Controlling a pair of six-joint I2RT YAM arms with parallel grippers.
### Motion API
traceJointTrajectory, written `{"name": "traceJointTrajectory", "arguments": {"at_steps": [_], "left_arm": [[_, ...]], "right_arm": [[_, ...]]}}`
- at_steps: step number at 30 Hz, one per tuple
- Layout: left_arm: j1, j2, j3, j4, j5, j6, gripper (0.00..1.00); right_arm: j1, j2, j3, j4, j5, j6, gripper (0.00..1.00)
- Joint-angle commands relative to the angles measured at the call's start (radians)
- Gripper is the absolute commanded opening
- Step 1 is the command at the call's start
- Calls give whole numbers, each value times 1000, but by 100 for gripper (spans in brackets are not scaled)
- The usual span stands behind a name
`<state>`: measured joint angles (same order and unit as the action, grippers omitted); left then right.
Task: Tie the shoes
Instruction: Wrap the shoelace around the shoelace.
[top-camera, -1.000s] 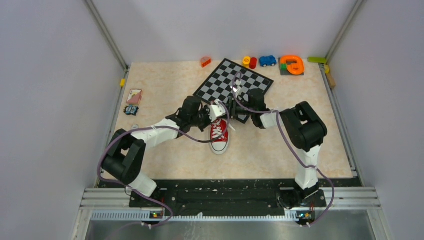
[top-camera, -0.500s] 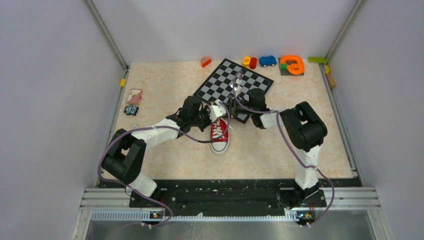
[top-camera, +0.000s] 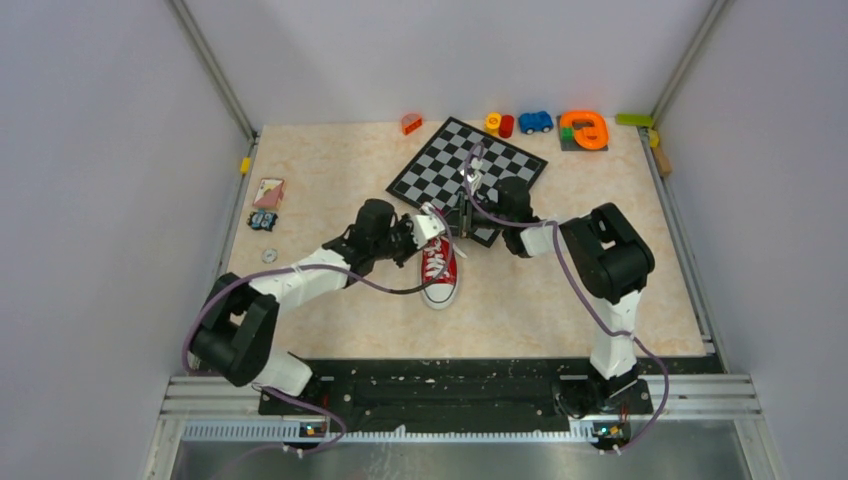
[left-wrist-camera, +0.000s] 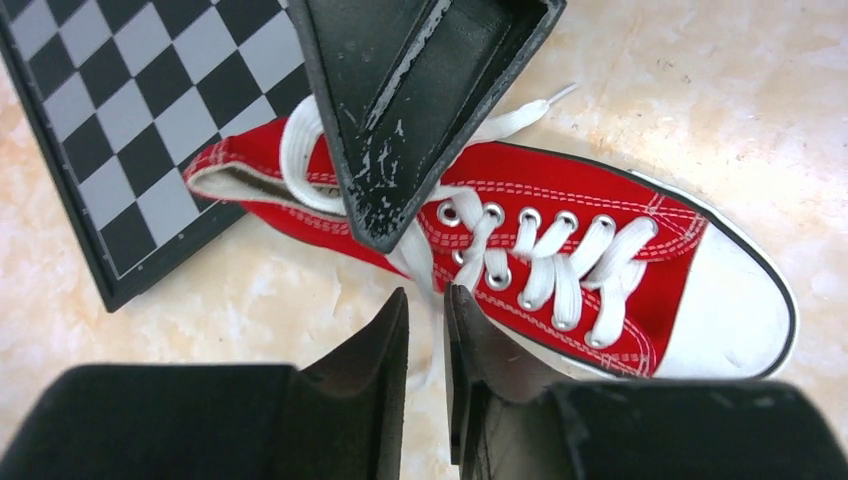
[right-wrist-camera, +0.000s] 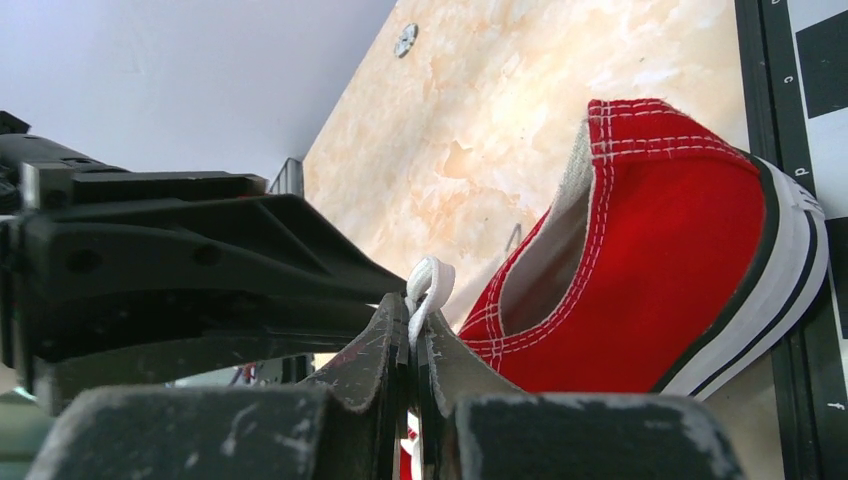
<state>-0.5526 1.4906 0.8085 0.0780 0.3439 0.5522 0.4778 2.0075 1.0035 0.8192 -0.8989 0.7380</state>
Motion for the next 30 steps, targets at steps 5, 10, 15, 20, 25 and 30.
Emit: {"name": "traceJointTrajectory", "arguments": {"at_steps": [5, 10, 15, 20, 25, 30], "left_arm": [[-7, -201, -96, 95, -40, -104, 31], [-6, -260, -123, 164, -107, -256, 41], [46, -236, -54, 217, -291, -562, 60], [68, -170, -43, 262, -137, -518, 53], [88, -58, 28, 221, 15, -514, 36], [96, -11, 65, 209, 86, -513, 32]], "right_arm": [[13, -29, 7, 3, -13, -96, 0], [18, -44, 5, -5, -20, -122, 0], [34, -67, 6, -52, -11, -191, 0], [38, -78, 2, -49, -21, -204, 0], [39, -91, -7, -55, -25, -228, 0], [41, -90, -6, -51, -33, -228, 0]]}}
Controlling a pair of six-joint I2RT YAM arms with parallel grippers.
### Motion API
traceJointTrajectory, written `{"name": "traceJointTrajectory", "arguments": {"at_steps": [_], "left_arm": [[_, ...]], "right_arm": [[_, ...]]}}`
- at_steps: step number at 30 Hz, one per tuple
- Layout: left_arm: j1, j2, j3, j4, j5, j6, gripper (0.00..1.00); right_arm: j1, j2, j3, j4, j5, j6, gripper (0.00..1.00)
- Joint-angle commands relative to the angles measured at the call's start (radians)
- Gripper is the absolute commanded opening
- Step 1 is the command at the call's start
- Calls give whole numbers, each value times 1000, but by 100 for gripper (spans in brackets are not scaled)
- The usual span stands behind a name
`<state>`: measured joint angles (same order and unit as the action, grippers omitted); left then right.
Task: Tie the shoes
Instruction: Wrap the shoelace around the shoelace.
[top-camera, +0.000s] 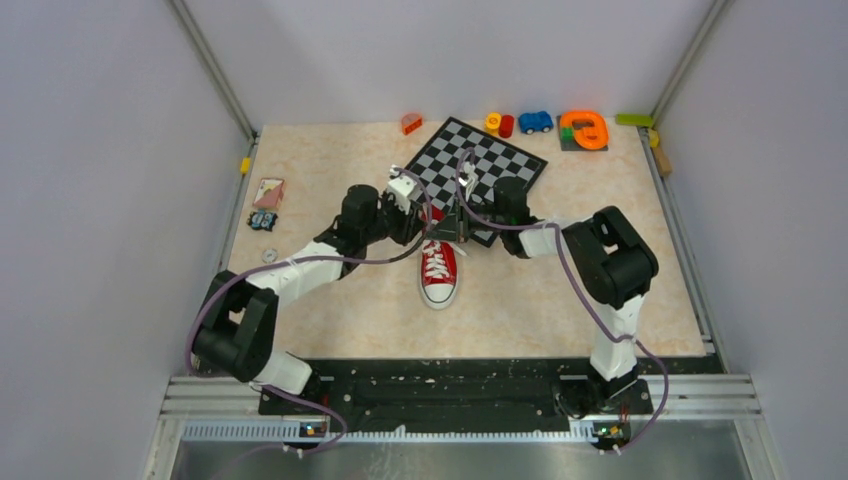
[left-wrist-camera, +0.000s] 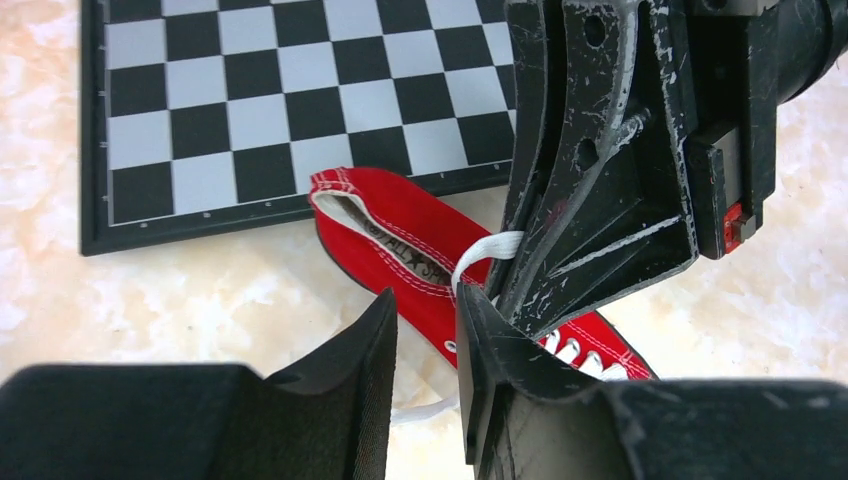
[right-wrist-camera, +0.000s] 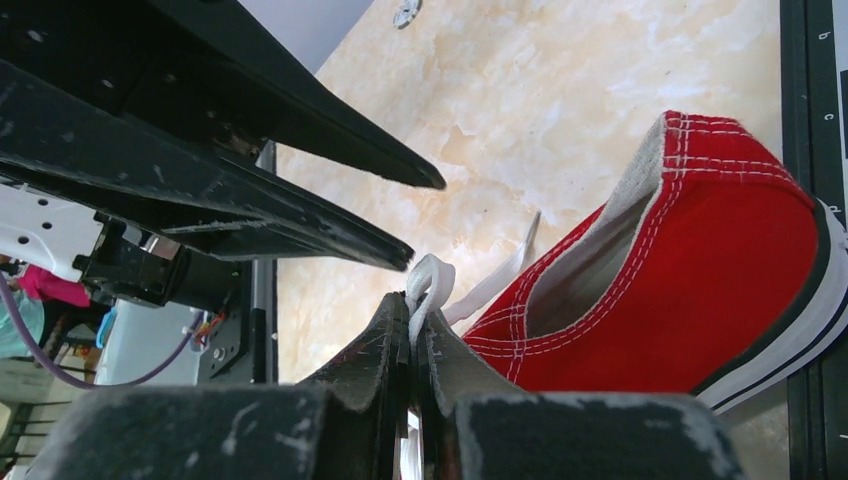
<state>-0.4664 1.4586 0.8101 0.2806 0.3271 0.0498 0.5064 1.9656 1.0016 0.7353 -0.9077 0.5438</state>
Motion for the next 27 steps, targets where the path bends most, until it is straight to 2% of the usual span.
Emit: {"name": "traceJointTrajectory", "arguments": {"at_steps": [1, 10, 14, 18, 23, 25, 27], "left_arm": [[13, 27, 70, 0, 111, -10, 31], [34, 66, 99, -9, 226, -11, 27], [34, 103, 142, -83, 261, 17, 26], [34, 119, 165, -125, 249, 14, 25], [34, 107, 163, -140, 156, 4, 25], [34, 102, 159, -135, 154, -3, 22], [35, 105, 163, -144, 160, -4, 13]], "right_arm": [[12, -49, -4, 34, -26, -35, 0], [14, -48, 1, 25, -28, -41, 0], [16, -48, 3, 22, -29, -43, 0], [17, -47, 3, 19, -30, -45, 0], [18, -47, 5, 19, -31, -45, 0], [18, -47, 6, 19, -31, -47, 0], [18, -48, 6, 18, -33, -47, 0]]}}
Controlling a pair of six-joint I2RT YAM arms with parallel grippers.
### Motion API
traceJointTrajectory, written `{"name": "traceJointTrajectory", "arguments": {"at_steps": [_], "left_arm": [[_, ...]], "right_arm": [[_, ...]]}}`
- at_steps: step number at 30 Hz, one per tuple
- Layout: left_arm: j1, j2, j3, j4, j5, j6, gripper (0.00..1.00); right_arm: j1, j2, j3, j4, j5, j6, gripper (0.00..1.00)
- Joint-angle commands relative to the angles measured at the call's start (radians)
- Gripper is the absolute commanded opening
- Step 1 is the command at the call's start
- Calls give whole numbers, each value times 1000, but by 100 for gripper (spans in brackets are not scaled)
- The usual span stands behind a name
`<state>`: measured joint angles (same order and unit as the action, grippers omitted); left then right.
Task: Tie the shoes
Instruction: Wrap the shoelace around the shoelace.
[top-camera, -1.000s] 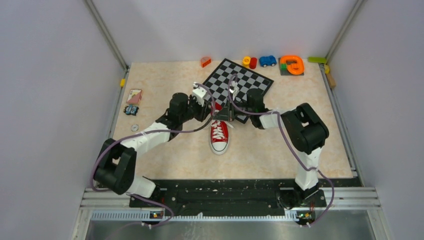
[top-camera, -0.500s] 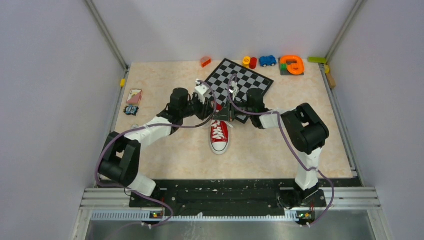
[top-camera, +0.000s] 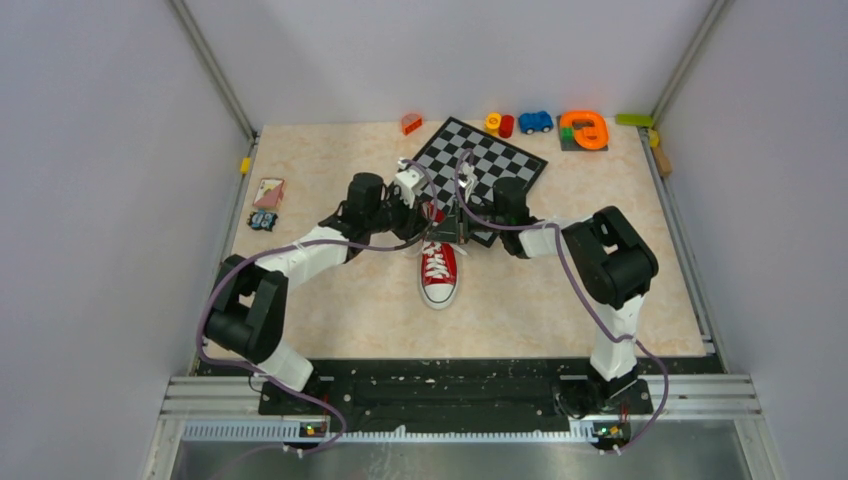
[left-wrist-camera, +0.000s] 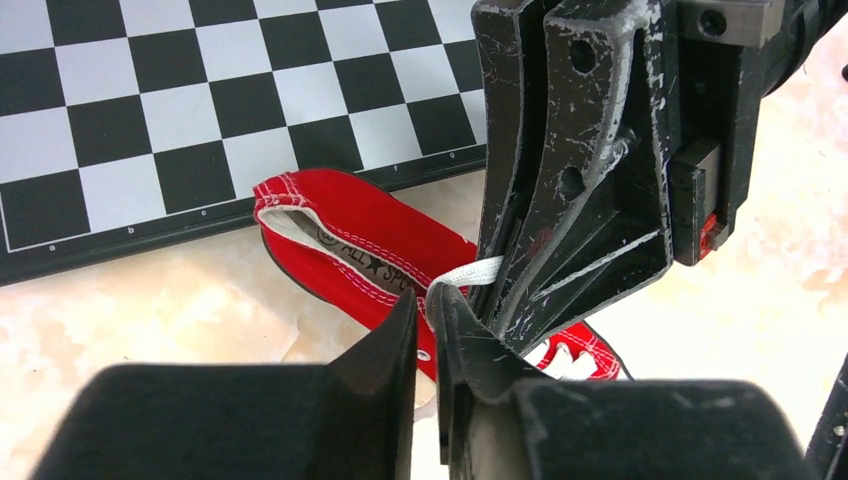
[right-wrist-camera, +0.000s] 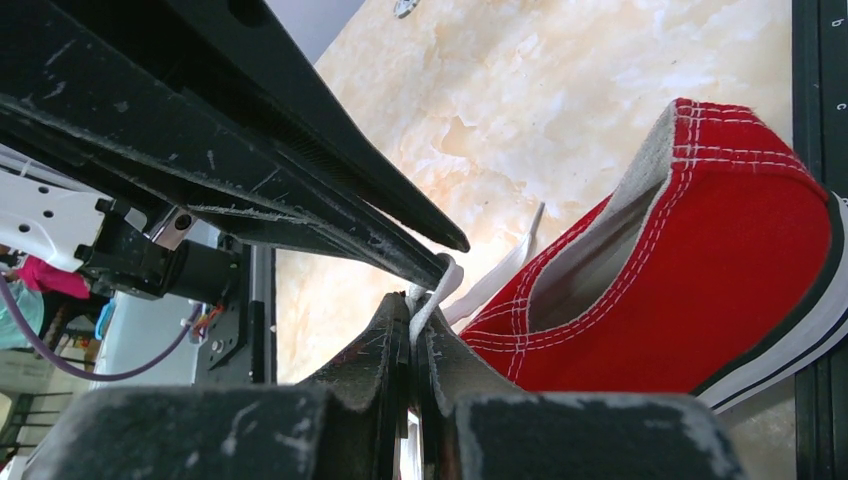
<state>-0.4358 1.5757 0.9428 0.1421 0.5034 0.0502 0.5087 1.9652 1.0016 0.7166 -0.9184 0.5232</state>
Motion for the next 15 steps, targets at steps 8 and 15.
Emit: {"name": "traceJointTrajectory", "arguments": {"at_steps": [8, 15], "left_arm": [[5, -5, 48, -69, -12, 2, 0], [5, -21, 27, -54, -12, -18, 0]], "right_arm": [[17, -51, 8, 22, -9, -33, 0], [16, -58, 8, -10, 18, -43, 12]]}}
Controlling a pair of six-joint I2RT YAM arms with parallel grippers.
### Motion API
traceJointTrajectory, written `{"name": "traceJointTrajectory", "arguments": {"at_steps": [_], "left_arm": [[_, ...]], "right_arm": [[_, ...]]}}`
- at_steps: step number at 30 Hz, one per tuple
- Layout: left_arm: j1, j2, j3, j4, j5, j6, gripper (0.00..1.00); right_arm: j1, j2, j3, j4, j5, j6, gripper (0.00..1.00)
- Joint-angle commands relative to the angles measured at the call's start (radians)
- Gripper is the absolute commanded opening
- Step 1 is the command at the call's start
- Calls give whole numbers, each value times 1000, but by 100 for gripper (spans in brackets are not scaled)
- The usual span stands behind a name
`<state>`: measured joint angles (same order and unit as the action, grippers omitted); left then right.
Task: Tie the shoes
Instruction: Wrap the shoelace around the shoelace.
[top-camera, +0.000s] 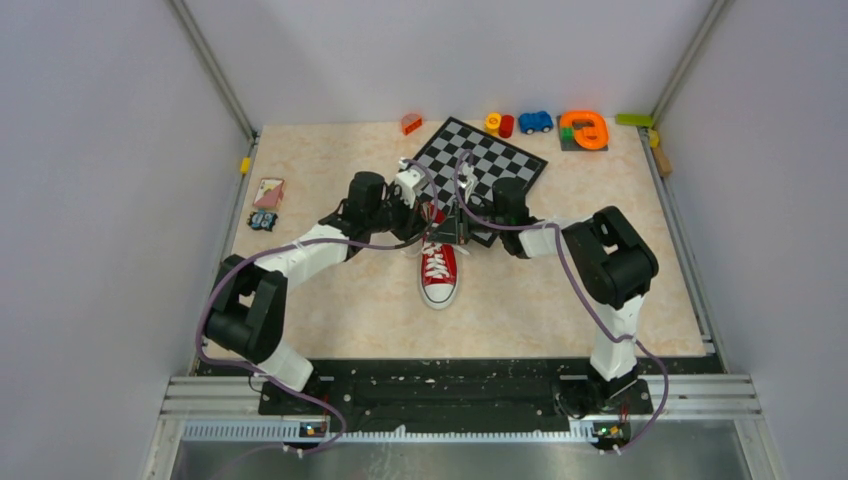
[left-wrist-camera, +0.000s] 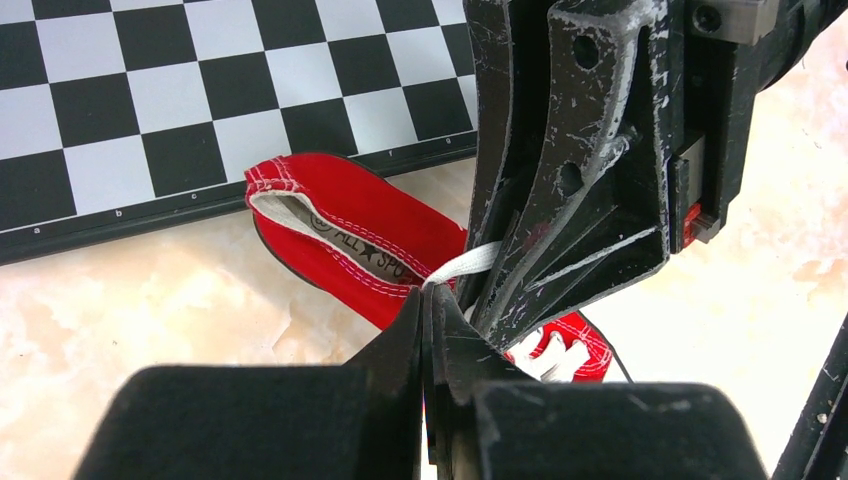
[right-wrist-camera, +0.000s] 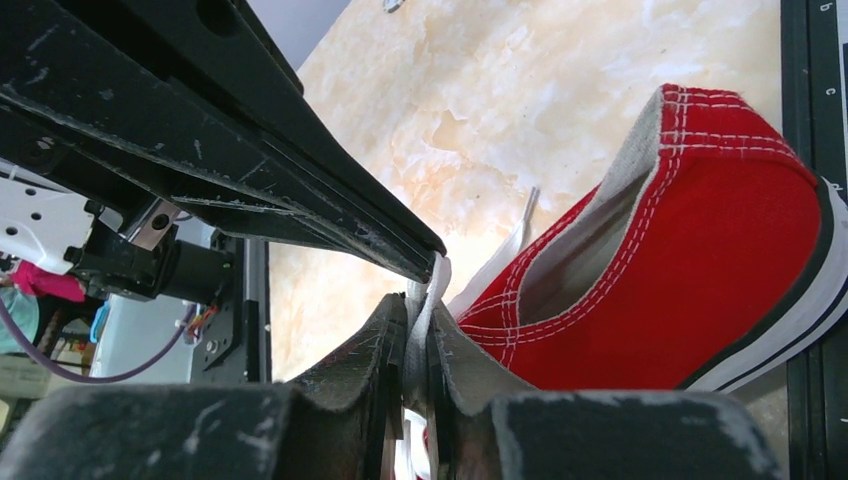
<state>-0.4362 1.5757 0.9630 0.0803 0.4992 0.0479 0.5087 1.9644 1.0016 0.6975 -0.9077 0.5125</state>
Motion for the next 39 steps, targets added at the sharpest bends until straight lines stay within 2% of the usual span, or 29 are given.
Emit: {"name": "traceJointTrajectory", "arguments": {"at_steps": [1, 5, 15, 19, 24, 31, 39], "left_arm": [[4, -21, 8, 9, -10, -18, 0], [5, -17, 10, 7, -14, -23, 0], [4, -38, 7, -24, -40, -46, 0], [3, -63, 7, -36, -50, -85, 0], [-1, -99, -2, -43, -52, -132, 0], [-9, -83, 46, -179, -108, -221, 0], [-32, -86, 39, -230, -168, -407, 0]], "right_arm": [[16, -58, 9, 6, 9, -34, 14], [15, -66, 10, -45, 50, -59, 23], [11, -72, 8, -43, 49, -50, 26], [8, -79, 6, -38, 47, -38, 16], [7, -91, 0, -30, 53, -31, 16], [6, -103, -9, -30, 52, -29, 16], [5, -97, -9, -28, 51, -27, 8]]}}
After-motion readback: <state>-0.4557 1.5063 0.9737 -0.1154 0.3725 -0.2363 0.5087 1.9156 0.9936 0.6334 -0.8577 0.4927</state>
